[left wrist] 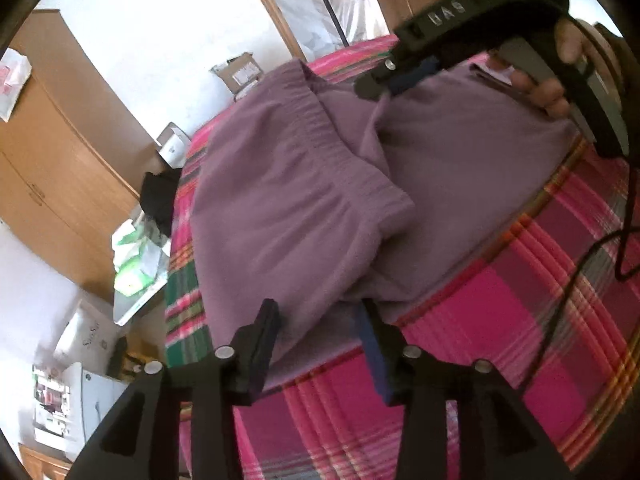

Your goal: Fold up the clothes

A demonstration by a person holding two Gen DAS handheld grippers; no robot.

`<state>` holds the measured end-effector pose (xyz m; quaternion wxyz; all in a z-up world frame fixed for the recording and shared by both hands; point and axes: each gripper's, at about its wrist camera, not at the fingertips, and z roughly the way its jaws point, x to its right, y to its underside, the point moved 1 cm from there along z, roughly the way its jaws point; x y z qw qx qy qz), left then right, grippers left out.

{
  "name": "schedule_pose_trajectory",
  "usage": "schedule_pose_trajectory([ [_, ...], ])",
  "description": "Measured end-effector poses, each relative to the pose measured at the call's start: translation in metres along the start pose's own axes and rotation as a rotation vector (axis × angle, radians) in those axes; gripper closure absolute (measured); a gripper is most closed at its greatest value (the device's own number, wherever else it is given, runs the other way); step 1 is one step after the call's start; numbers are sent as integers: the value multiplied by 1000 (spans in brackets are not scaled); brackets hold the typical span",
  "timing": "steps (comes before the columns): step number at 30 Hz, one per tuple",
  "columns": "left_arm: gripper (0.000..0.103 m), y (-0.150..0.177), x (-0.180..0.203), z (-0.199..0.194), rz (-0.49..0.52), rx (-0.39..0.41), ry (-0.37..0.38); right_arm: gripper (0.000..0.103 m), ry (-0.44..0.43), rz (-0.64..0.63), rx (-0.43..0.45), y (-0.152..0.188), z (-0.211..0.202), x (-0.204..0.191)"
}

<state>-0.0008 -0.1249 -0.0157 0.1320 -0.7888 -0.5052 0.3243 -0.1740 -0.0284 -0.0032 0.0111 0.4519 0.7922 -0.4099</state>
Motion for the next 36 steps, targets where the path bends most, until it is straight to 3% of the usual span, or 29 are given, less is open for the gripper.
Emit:
schedule_pose_trajectory([
  [4,58,-4,-12,8,-53,-22,-30,49,10,2,-6,3,2,3],
  [6,59,-8,-15,11,-68,-23,-24,42,4,13,-16,4,4,6],
  [9,76,-13,-19,11,-89,-19,-17,41,-28,49,-27,3,8,9],
  [11,98,-18,-25,14,-115,-17,-18,41,-59,72,-33,2,11,9],
  [15,99,-14,-60,10,-350,27,73,41,-100,130,-37,0,17,8],
  [17,99,-9,-81,6,-470,56,107,41,-112,166,8,1,10,10],
  [20,99,-3,-100,8,-533,41,76,41,-111,143,14,5,2,4],
  [27,99,9,-126,2,-695,76,100,41,-90,2,10,27,-9,-34],
  [30,99,15,-135,6,-757,65,102,41,-120,-15,-26,42,-7,-48],
  [36,99,30,-142,12,-852,46,93,41,-147,-181,-120,67,12,-97],
])
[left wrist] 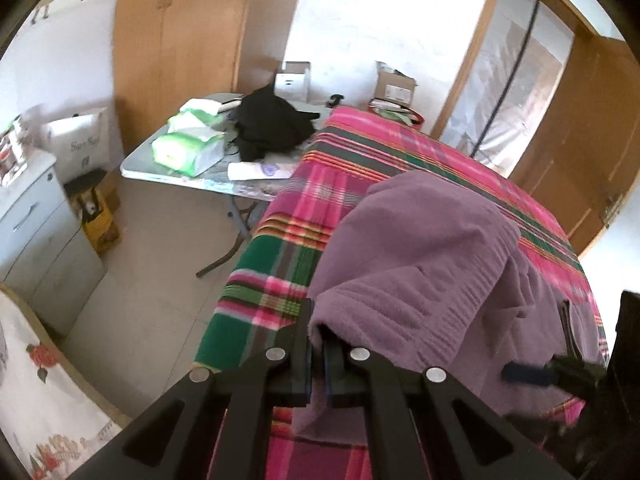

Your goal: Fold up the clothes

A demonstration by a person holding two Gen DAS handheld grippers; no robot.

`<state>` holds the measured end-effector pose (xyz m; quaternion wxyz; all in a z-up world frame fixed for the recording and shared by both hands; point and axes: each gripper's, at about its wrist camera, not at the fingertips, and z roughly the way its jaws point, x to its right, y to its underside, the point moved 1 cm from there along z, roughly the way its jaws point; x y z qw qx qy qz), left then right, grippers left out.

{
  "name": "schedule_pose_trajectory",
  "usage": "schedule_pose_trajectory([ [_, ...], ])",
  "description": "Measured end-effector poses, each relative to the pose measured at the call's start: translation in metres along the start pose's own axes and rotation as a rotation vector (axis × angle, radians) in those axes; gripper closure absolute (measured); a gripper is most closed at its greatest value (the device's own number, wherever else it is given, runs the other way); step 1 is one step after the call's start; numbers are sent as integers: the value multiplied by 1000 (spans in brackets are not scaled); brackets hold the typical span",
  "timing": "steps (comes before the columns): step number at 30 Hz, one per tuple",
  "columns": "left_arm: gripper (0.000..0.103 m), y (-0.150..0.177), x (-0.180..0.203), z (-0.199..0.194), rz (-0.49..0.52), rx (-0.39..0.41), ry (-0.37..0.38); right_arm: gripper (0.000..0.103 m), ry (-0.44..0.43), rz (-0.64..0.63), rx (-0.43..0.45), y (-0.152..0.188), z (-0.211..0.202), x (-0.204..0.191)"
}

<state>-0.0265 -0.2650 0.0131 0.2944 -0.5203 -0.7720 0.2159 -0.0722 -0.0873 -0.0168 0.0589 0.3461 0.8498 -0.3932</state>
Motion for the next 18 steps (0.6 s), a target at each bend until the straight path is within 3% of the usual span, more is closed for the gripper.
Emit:
schedule_pose_trajectory([
  [2,99,1,-5,0,-22,-3,-2,41,-34,-10,-24,0,10,-9],
  [10,99,5,-10,0,-60,-20,9,44,74,-63,-48,-17,41,-22],
  [11,99,5,-10,1,-61,-22,9,50,93,-74,-49,-17,43,-23],
  [14,99,5,-11,2,-65,-26,7,83,198,-126,-51,-21,47,-23],
  [16,99,6,-12,3,-71,-29,5,94,194,-111,-51,-25,46,-15],
  [18,99,6,-13,3,-75,-30,6,97,206,-117,-31,-29,40,-12],
])
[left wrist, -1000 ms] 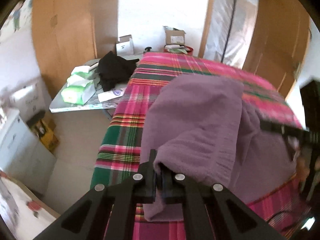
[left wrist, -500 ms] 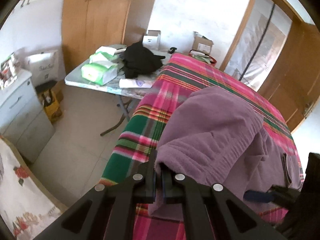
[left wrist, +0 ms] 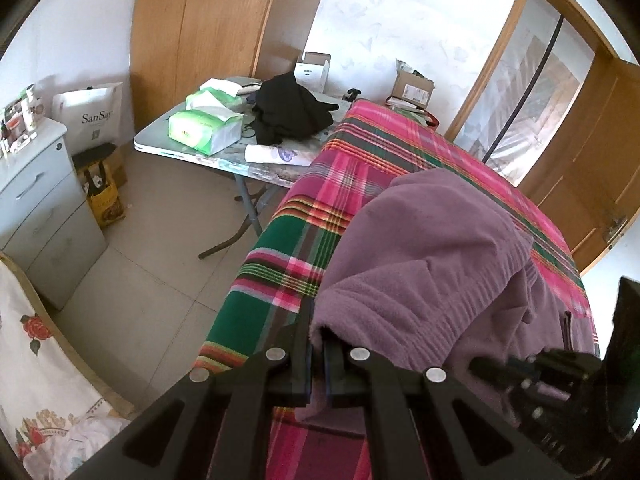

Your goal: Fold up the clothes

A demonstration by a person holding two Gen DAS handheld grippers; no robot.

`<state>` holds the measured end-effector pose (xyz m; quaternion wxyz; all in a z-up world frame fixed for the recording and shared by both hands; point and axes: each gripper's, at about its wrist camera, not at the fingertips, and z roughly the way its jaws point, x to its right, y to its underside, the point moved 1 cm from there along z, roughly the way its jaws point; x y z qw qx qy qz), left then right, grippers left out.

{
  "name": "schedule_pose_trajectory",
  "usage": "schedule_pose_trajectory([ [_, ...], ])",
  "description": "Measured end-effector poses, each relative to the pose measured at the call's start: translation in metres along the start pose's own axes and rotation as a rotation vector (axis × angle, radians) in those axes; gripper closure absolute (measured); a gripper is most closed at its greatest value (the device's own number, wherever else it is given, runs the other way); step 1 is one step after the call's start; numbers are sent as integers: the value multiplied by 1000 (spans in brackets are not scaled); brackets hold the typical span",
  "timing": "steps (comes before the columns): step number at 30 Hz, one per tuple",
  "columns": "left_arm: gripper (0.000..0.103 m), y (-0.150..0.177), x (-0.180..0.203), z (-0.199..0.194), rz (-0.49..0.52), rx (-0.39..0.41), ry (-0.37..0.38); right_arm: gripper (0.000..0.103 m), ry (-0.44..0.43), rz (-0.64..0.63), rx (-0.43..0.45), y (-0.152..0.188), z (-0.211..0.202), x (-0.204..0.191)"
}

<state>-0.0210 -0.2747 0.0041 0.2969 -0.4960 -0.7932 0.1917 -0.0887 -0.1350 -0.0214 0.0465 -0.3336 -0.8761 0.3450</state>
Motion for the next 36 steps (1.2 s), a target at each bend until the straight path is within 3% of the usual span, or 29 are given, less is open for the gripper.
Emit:
schedule_pose_trajectory([
  [8,99,1,-3,-3,-24,2,22,98,205,-33,119,-38,-46,46],
  [12,99,2,-1,-3,-29,-2,53,98,276,-30,106,-62,-46,78],
  [22,100,-10,-1,-11,-35,52,76,98,373,-102,99,-97,-31,106],
  [24,100,-11,-2,-9,-39,49,65,99,383,-97,137,-102,-39,106],
  [27,100,-7,-13,-6,-100,29,58,101,493,-123,261,-111,-62,100],
  [31,100,1,-24,-9,-135,4,67,102,319,-48,191,-108,-60,112],
  [36,100,-2,-9,-21,-50,2,28,98,173,26,85,-86,-42,122],
])
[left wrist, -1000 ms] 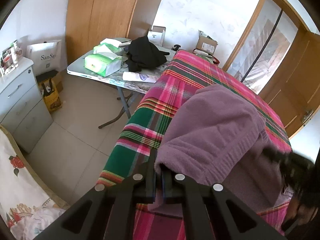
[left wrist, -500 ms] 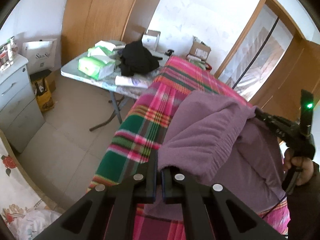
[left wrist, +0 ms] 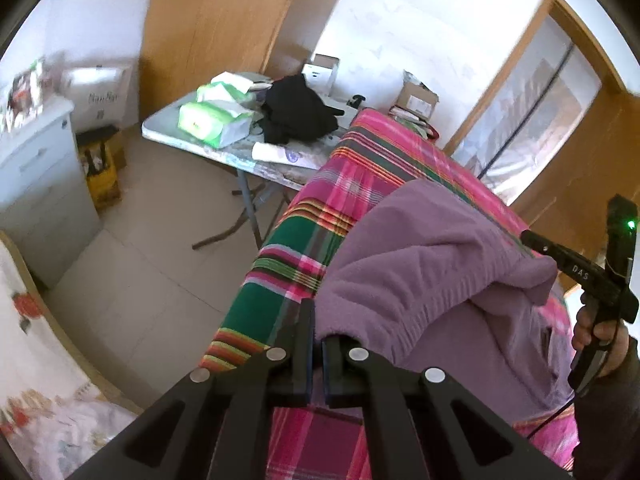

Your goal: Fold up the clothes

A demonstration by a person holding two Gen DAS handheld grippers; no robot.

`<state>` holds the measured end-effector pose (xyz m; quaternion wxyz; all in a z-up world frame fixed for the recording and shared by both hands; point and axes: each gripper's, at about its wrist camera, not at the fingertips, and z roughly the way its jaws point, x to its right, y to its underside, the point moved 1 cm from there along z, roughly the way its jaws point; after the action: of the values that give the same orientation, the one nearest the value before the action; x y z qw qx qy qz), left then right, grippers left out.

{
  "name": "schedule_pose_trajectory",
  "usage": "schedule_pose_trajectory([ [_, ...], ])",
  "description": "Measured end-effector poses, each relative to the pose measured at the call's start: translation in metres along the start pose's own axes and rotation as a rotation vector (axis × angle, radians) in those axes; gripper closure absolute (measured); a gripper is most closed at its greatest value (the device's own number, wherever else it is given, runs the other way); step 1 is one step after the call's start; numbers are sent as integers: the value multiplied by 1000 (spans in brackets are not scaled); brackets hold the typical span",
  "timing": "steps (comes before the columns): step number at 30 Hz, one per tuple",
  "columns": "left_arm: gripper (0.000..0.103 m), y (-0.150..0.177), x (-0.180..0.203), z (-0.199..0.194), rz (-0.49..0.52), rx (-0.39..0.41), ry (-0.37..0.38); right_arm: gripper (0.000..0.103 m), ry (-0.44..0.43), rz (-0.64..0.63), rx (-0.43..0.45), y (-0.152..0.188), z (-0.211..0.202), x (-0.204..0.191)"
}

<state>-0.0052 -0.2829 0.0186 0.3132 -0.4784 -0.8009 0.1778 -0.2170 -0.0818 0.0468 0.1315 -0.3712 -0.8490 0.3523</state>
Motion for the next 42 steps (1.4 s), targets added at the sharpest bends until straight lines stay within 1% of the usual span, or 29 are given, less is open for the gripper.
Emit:
schedule_pose_trajectory([
  [1,100,-1,5,-4,22,4,-14,97,-32,18,-10,6,0,1],
  [3,100,-1,12,-12,65,20,-27,89,-102,55,-23,18,-2,0],
  [4,100,0,12,-15,65,24,-27,87,-130,66,-21,25,-5,0],
  [6,99,0,10,-20,51,26,-45,76,-189,85,-21,37,-9,-1],
  [7,98,1,8,-21,40,25,-59,74,-218,85,-29,44,-11,-3],
  [9,98,1,6,-25,20,24,-86,72,-249,63,-60,54,-10,-10],
  [12,98,-1,14,-34,45,46,-92,72,-272,4,-110,72,-7,-29],
  [15,96,-5,28,-43,92,80,-89,70,-268,-60,-122,86,-6,-48],
  [17,91,-9,47,-41,181,80,-77,70,-288,-53,-123,90,-9,-51],
  [18,91,-10,57,-38,217,67,-67,70,-299,-42,-121,91,-10,-50],
  [20,91,-12,87,-30,326,39,-38,70,-319,1,-121,92,-11,-43],
  [22,90,-13,114,-22,446,32,-4,70,-330,40,-111,96,-17,-36],
  [25,90,-13,148,-2,577,-1,8,70,-313,72,-104,104,-30,-28],
  [26,90,-14,158,5,617,-15,13,70,-306,81,-102,107,-34,-25],
  [29,90,-10,183,28,714,-103,44,70,-290,108,-91,112,-45,-16],
  [30,90,-9,190,34,744,-120,30,70,-282,116,-86,114,-48,-12],
  [31,90,-6,198,38,786,-116,7,69,-275,123,-81,115,-51,-9],
  [34,90,-1,216,48,891,-63,-68,68,-256,149,-69,117,-57,1],
  [35,90,0,220,53,913,-70,-78,66,-254,159,-67,118,-58,4],
  [37,90,4,227,63,949,-113,-91,63,-251,173,-63,120,-59,10],
  [39,89,11,234,72,1018,-127,-124,58,-249,183,-60,122,-61,14],
  [41,88,17,240,81,1087,-129,-168,56,-255,195,-56,124,-62,19],
  [42,86,17,242,85,1098,-135,-175,56,-259,200,-53,125,-62,20],
])
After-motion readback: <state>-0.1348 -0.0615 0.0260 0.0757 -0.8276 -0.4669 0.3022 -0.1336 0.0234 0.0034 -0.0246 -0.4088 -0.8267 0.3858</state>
